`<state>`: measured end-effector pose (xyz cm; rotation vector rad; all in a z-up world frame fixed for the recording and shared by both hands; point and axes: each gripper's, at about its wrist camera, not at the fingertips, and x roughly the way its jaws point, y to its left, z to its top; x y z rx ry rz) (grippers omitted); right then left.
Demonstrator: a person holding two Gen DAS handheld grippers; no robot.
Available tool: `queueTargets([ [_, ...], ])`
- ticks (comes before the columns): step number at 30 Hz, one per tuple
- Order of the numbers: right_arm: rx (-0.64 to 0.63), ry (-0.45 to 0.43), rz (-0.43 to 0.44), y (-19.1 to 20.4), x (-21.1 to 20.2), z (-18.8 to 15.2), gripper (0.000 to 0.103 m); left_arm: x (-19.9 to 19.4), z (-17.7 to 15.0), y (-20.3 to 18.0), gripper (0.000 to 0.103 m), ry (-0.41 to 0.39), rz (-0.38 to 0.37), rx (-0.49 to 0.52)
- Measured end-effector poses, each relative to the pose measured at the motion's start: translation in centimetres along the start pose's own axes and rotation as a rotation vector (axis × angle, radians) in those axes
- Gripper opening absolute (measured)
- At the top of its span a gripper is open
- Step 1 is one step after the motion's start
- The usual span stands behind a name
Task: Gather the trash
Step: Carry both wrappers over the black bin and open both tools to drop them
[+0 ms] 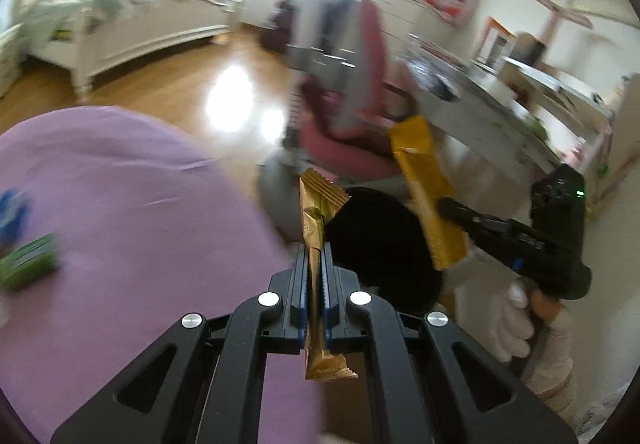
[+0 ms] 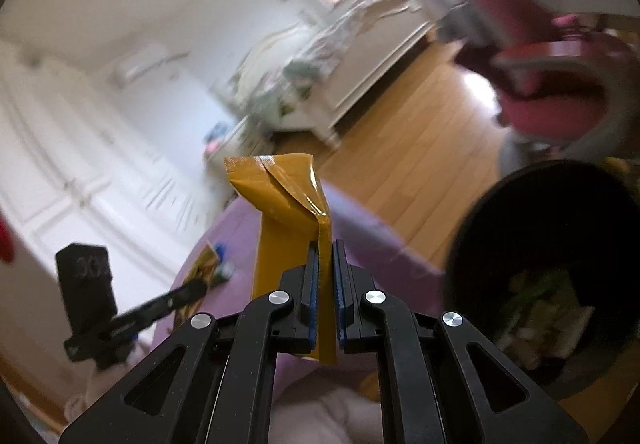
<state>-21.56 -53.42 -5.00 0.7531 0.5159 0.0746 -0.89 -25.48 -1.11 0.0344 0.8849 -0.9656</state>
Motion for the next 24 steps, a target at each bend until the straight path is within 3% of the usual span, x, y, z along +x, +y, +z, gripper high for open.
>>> queueTargets([
  [5, 0.079, -0.082, -0.123, -5.0, -3.0, 1.0, 0.008, 6.7, 1.7, -3.9, 0.007, 0.101, -0.122, 0.044],
  [8, 0.116, -0.103, -0.176, -7.6, -4.1, 1.1, 0.008, 9.7, 1.8, -5.0, 0.007, 0.158, -0.159, 0.046],
  [17, 0.207, -0.097, -0.261, -13.1, -3.8, 0.3, 0.008, 16.4, 1.0, -6.8, 0.007, 0.284, -0.183, 0.071],
  [24, 0.237, -0.078, -0.278, -15.0, -3.0, -0.1, 0.008, 18.8, 1.0, -7.6, 0.008, 0.314, -0.176, 0.084],
])
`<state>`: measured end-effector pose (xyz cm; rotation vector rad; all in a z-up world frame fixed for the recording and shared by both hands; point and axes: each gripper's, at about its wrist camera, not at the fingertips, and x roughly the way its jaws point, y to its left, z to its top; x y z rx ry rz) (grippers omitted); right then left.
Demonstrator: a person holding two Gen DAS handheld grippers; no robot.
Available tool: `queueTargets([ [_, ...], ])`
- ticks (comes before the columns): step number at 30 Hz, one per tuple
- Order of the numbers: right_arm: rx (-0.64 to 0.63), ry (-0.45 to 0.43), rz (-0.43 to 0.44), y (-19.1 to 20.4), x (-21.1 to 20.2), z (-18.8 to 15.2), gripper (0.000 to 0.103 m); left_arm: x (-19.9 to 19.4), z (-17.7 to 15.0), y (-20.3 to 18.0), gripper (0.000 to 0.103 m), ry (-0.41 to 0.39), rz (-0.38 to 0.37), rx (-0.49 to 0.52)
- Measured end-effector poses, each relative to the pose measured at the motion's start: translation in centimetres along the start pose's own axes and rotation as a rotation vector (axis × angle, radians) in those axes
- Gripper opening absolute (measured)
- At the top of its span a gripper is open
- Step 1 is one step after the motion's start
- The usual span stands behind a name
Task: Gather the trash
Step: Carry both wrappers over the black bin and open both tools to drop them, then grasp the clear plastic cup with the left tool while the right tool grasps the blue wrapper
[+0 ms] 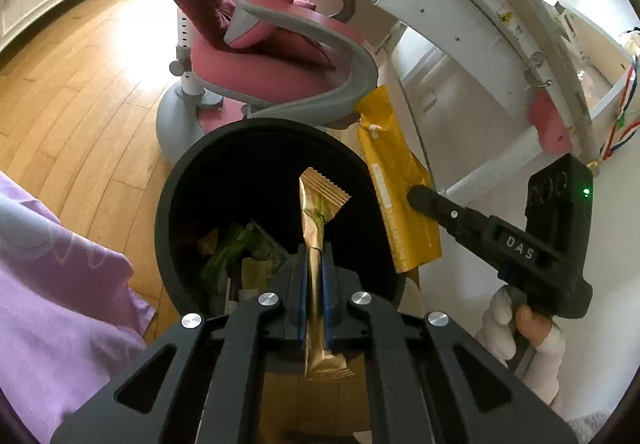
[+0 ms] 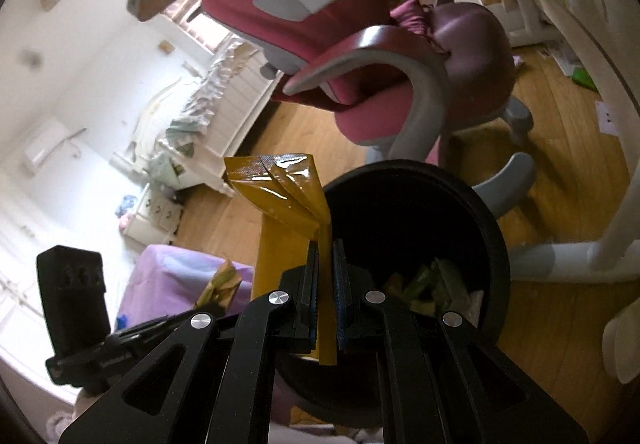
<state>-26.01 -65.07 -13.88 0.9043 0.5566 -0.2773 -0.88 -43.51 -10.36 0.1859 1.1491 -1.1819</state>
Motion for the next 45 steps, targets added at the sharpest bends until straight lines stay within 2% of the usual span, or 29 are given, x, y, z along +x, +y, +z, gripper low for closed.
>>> queueTargets([
  [3, 0.021, 0.003, -0.015, -0.4, 0.2, -0.3, 0.008, 0.7, 0.4, -0.3, 0.015, 0.012, 0.035, 0.012],
  [4, 0.030, 0.008, -0.023, -0.6, 0.3, -0.2, 0.009, 0.8, 0.5, -0.5, 0.027, 0.019, 0.049, 0.016],
  [5, 0.036, 0.012, -0.028, -0.8, 0.4, -0.2, 0.015, 0.9, 0.6, -0.7, 0.047, 0.024, 0.073, 0.023],
  [6, 0.041, 0.012, -0.033, -0.9, 0.4, -0.2, 0.024, 0.8, 0.7, -0.8, 0.057, 0.016, 0.089, 0.027],
  [7, 0.043, 0.013, -0.041, -1.1, 0.4, -0.2, 0.031, 0.4, 0.6, -0.9, 0.074, -0.004, 0.102, 0.032],
  [8, 0.042, 0.011, -0.048, -1.1, 0.3, -0.2, 0.047, -0.3, 0.5, -1.0, 0.082, -0.040, 0.114, 0.037],
  [9, 0.038, 0.005, -0.057, -0.9, 0.1, -0.2, 0.059, -0.8, 0.5, -1.0, 0.084, -0.060, 0.117, 0.038],
  [11, 0.032, -0.009, -0.065, -0.8, -0.2, -0.2, 0.066, -1.7, 0.5, -0.8, 0.085, -0.072, 0.112, 0.023],
  [16, 0.017, 0.010, -0.047, 0.6, 0.1, -0.5, 0.067, -3.9, 0.1, 0.0, 0.086, -0.098, 0.112, -0.031],
  [25, -0.095, 0.072, 0.015, 6.7, 1.4, -2.0, 0.067, -11.8, -2.7, 2.6, 0.088, -0.235, 0.167, -0.093],
  [28, -0.156, 0.097, 0.041, 9.6, 2.0, -2.7, 0.067, -15.7, -4.5, 4.6, 0.089, -0.311, 0.241, -0.129],
  [31, -0.223, 0.128, 0.075, 12.9, 2.5, -3.8, 0.067, -19.0, -6.1, 6.6, 0.094, -0.358, 0.341, -0.162],
  [33, -0.271, 0.153, 0.100, 15.2, 3.0, -4.5, 0.067, -21.2, -7.1, 7.9, 0.094, -0.380, 0.403, -0.186],
  [36, -0.361, 0.199, 0.142, 19.3, 3.9, -5.9, 0.067, -25.6, -9.9, 11.2, 0.094, -0.444, 0.505, -0.270],
  [37, -0.399, 0.224, 0.165, 21.2, 4.5, -6.6, 0.067, -26.4, -10.6, 12.1, 0.094, -0.452, 0.517, -0.291],
  [40, -0.496, 0.274, 0.211, 25.4, 5.8, -8.2, 0.067, -28.9, -13.7, 15.6, 0.094, -0.444, 0.596, -0.359],
  [42, -0.565, 0.305, 0.238, 28.5, 6.8, -9.3, 0.067, -29.9, -15.7, 17.7, 0.094, -0.422, 0.679, -0.381],
  [45, -0.664, 0.353, 0.287, 33.6, 8.4, -11.1, 0.067, -30.3, -17.6, 20.2, 0.089, -0.380, 0.694, -0.415],
])
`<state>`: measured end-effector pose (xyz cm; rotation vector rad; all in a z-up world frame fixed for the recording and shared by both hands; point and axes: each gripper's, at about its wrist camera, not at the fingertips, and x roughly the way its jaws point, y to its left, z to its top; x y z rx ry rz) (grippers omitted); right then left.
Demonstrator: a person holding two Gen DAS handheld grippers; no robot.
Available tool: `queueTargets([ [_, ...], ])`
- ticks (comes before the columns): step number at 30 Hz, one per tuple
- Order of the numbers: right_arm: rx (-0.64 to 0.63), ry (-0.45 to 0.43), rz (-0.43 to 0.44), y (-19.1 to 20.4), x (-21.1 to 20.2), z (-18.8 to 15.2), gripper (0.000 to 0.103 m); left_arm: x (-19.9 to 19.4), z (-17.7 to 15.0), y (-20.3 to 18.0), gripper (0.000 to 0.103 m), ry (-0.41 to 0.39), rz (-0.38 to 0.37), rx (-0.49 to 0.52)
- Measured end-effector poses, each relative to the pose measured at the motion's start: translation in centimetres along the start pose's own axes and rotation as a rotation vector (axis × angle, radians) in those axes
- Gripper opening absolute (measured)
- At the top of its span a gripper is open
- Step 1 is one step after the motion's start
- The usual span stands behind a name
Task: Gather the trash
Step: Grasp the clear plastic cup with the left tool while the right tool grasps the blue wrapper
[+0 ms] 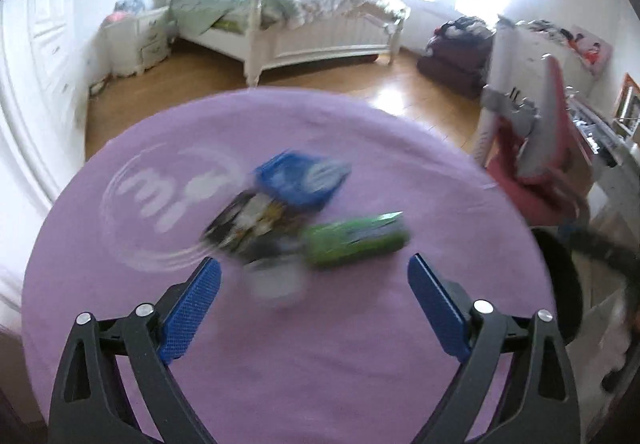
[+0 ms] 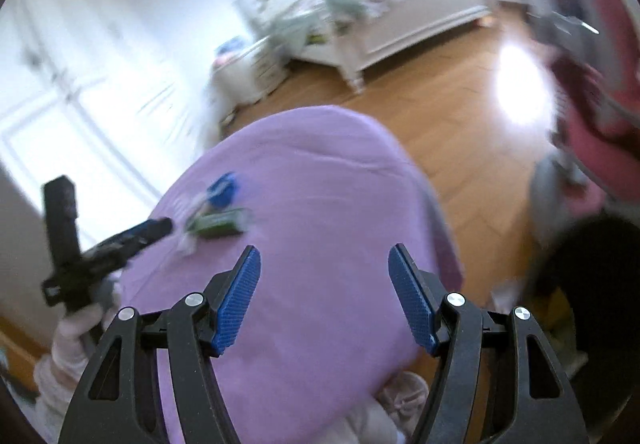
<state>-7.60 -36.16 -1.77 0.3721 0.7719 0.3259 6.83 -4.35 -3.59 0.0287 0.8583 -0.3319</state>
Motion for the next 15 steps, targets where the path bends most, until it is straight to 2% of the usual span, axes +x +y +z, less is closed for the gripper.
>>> queueTargets([
  [2, -0.077, 0.034, 0.019, 3.1, 2.5, 1.8, 0.067, 0.7, -0.3, 0.9, 0.081, 0.027, 0.013, 0.005],
  [5, -0.174, 0.075, 0.025, 6.8, 6.1, 4.4, 0.067, 1.5, -0.6, 2.2, 0.076, 0.056, 0.009, 0.016],
  [7, -0.250, 0.112, 0.021, 9.5, 9.3, 6.0, 0.067, 1.9, -0.7, 2.5, 0.075, 0.061, 0.002, 0.019],
  [10, -0.317, 0.164, -0.007, 11.8, 13.6, 7.9, 0.067, 2.1, -1.0, 2.5, 0.075, 0.062, 0.015, 0.045],
  [13, -0.370, 0.209, -0.057, 12.8, 17.9, 9.1, 0.067, 3.0, -0.8, 2.6, 0.066, 0.076, 0.001, 0.036],
  [15, -0.397, 0.243, -0.087, 12.9, 20.4, 9.5, 0.067, 3.0, -0.8, 2.7, 0.063, 0.058, 0.011, 0.029],
])
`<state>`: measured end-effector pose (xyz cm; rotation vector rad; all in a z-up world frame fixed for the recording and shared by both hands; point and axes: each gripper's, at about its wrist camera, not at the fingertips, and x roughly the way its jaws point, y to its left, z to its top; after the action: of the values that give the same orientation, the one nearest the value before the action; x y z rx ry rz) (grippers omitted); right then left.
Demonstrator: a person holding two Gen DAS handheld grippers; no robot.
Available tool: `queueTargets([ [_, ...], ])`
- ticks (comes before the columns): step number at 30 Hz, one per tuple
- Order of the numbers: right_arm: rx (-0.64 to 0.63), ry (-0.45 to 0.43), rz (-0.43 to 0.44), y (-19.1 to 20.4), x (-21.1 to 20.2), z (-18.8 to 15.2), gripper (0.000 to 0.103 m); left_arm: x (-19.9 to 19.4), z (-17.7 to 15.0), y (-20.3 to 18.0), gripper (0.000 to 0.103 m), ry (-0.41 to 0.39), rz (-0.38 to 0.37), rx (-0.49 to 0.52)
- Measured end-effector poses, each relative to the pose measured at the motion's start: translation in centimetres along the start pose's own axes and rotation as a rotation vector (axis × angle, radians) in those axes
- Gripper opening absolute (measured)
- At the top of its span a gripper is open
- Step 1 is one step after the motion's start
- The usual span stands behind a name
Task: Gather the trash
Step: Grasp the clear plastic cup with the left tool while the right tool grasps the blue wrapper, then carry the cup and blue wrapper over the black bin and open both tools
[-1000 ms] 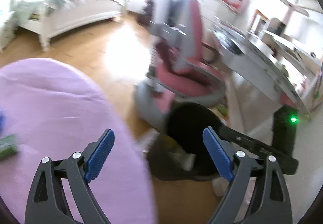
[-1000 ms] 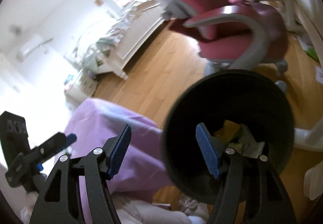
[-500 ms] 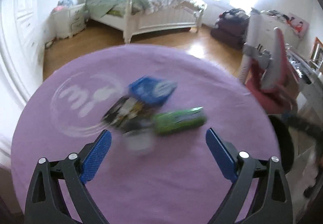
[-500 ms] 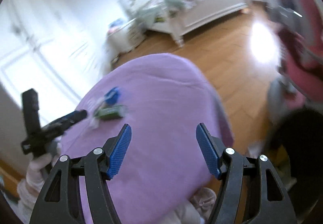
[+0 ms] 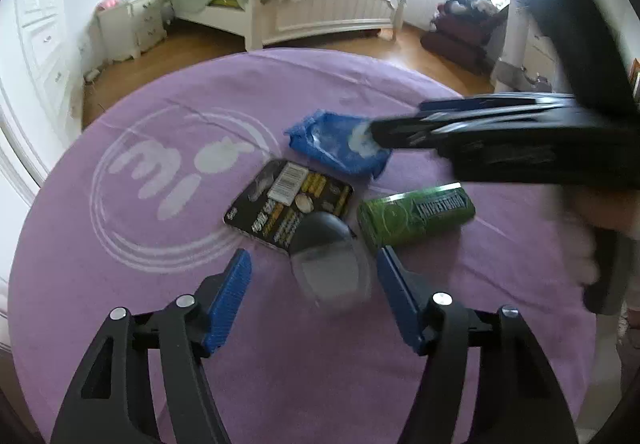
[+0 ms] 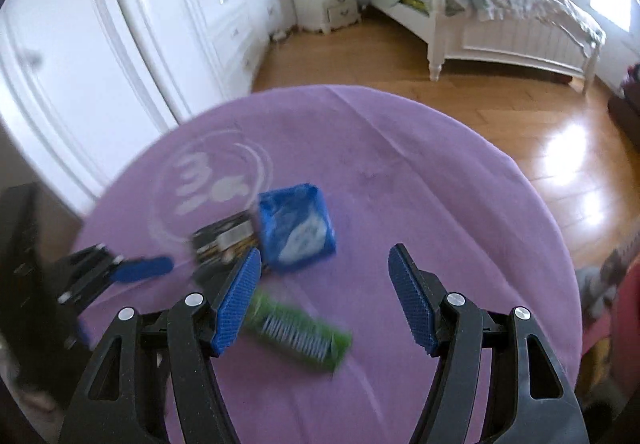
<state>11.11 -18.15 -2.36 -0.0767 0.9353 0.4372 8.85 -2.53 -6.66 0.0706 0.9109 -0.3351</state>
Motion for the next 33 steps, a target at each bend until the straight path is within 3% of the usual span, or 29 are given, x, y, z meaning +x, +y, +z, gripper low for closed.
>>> queueTargets([
  [3, -0.028, 0.043, -0.010, 0.0, 2.6, 0.2, 0.067, 0.1, -0.1, -0.2, 0.056, -0.015, 0.035, 0.013],
  [5, -0.044, 0.059, 0.001, 0.1, 3.9, 0.3, 0.066, 0.1, 0.0, -0.4, 0.044, -0.017, 0.040, 0.015],
  [7, -0.058, 0.057, 0.036, 0.6, 4.5, 0.3, 0.055, 0.0, -0.1, -0.1, 0.044, -0.020, 0.025, -0.001],
  [8, -0.055, 0.057, 0.057, 0.7, 4.5, 0.4, 0.040, 0.0, -0.1, 0.2, 0.044, -0.023, 0.011, -0.013],
  [9, -0.049, 0.052, 0.055, 0.8, 4.4, 0.5, 0.031, -0.1, -0.1, 0.4, 0.044, -0.025, -0.001, -0.024],
  [12, -0.029, 0.017, 0.076, 0.8, 2.8, 0.3, 0.015, -0.6, -0.6, 1.0, 0.043, -0.036, -0.041, -0.052],
  [18, 0.118, -0.114, 0.200, -1.6, -3.8, -1.9, 0.009, -3.5, -1.3, 1.2, 0.043, -0.094, -0.090, -0.084],
  [23, 0.225, -0.229, 0.241, -3.5, -9.3, -5.3, 0.009, -5.6, -1.9, -0.6, 0.043, -0.121, -0.116, -0.061],
  [28, 0.349, -0.313, 0.260, -6.1, -13.7, -10.4, 0.009, -6.7, -1.5, -3.3, 0.043, -0.137, -0.167, -0.025],
  [33, 0.473, -0.378, 0.214, -9.1, -17.6, -16.3, 0.009, -7.2, -1.1, -8.0, 0.043, -0.134, -0.276, 0.029],
])
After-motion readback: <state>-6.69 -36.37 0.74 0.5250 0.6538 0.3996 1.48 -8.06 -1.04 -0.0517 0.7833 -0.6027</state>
